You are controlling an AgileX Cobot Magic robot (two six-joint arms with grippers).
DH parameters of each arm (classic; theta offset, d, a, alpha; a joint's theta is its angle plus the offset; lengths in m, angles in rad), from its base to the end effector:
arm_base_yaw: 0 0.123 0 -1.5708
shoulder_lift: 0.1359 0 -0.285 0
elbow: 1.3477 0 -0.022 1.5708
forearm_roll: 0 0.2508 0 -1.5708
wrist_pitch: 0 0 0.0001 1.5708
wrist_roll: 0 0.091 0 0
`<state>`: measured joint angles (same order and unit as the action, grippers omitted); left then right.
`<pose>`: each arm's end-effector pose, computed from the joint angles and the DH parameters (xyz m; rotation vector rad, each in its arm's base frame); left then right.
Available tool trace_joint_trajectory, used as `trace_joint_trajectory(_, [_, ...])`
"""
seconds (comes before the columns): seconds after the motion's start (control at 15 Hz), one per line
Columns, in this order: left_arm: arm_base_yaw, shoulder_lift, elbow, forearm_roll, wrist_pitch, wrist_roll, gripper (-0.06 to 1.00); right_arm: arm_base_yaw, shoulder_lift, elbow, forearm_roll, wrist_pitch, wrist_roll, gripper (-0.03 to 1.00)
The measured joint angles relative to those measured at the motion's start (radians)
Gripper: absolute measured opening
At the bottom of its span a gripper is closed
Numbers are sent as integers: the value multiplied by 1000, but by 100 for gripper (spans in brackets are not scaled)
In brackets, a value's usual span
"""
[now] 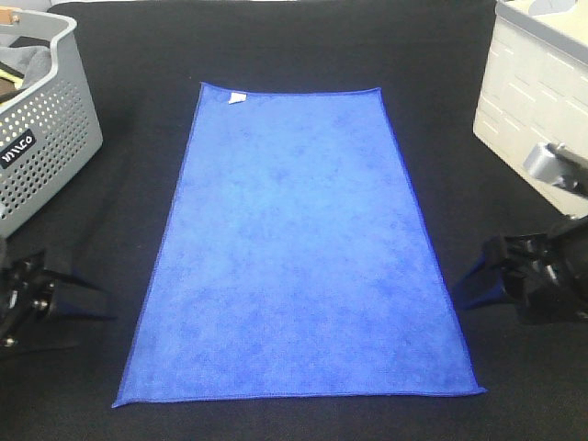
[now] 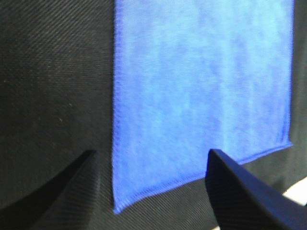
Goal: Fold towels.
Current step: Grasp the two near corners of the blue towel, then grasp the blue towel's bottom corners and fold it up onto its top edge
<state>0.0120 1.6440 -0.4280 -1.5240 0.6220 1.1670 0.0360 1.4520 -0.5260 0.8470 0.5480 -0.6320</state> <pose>0.2163 -0.0505 0.1166 -0.3036 2.6815 -0.9451 0.2159 0.0434 0.1573 0.0396 2.7711 0.6026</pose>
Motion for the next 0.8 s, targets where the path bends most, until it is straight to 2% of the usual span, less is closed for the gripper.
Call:
trace_joint_trajectory(0.07, [-19, 63, -23, -35, 0, 38, 62, 0, 69, -1, 74, -30, -75, 76])
trace_joint_trajectory(0.2, [-70, 151, -79, -50, 0, 56, 62, 0, 158, -1, 135, -64, -140, 76])
trace_joint_trajectory(0.33, [-102, 211, -121, -55, -4, 49, 62, 0, 238, -2, 162, -94, -172, 76])
trace_joint_trajectory(0.53, [-104, 243, -141, -56, -13, 38, 61, 0, 278, -12, 210, -89, -216, 75])
trace_joint_trajectory(0.67, [-112, 261, -150, -72, -11, 35, 61, 13, 319, -19, 315, -80, -316, 74])
trace_joint_trajectory(0.8, [-148, 285, -171, -88, 2, 35, 61, 71, 363, -34, 439, -80, -407, 67])
